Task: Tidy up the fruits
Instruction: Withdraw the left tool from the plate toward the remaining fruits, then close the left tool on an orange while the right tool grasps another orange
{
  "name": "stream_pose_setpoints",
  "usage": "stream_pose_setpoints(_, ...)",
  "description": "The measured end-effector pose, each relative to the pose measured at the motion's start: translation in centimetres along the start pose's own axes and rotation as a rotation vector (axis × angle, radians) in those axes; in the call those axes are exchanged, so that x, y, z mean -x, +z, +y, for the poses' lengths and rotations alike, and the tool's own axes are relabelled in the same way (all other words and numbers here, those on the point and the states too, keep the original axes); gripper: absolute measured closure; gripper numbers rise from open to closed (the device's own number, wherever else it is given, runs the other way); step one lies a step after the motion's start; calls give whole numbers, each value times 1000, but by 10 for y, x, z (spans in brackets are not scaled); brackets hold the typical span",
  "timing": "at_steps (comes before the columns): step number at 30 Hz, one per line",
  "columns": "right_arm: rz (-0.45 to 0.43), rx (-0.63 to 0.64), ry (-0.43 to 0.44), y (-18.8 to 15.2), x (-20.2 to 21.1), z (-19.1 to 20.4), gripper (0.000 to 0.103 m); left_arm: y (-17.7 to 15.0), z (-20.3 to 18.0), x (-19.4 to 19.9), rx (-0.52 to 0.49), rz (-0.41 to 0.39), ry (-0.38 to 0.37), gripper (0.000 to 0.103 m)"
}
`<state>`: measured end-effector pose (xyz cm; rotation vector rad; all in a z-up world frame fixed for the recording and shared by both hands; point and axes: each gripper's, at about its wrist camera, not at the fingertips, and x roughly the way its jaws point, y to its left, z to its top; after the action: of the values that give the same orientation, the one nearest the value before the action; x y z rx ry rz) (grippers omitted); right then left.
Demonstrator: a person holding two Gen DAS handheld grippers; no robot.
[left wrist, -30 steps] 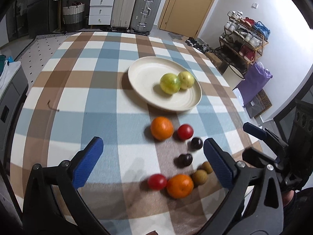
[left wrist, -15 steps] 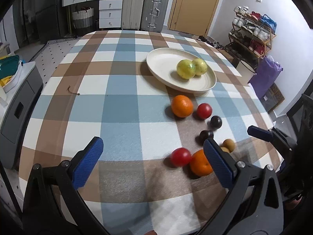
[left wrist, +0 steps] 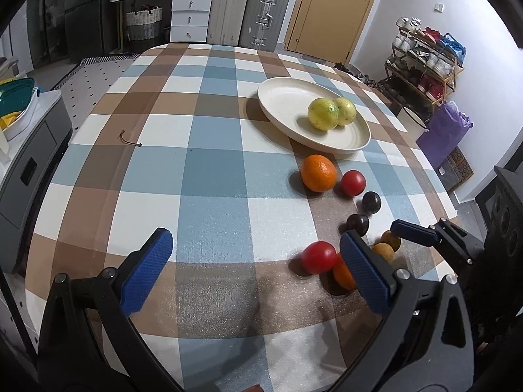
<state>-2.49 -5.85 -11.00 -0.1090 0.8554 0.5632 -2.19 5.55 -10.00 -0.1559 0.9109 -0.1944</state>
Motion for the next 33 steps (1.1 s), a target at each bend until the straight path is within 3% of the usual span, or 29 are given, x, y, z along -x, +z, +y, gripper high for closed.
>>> stream_pose_setpoints(6,18,44,17,2,-9,5,29,5,5,-1,9,-7,-7,1)
stream_pose_setpoints(16,50,172,29,5,-16,22,61,18,5,-11,-4,10,-12,1)
stream_pose_setpoints(23,48,148,76,6,-17,12,63,31,5,-25,-2,31,-22,1)
stream_pose_setpoints(33,-21,40,147,7,-6,-12,63,50,-2,-44,-20,64,-32,1)
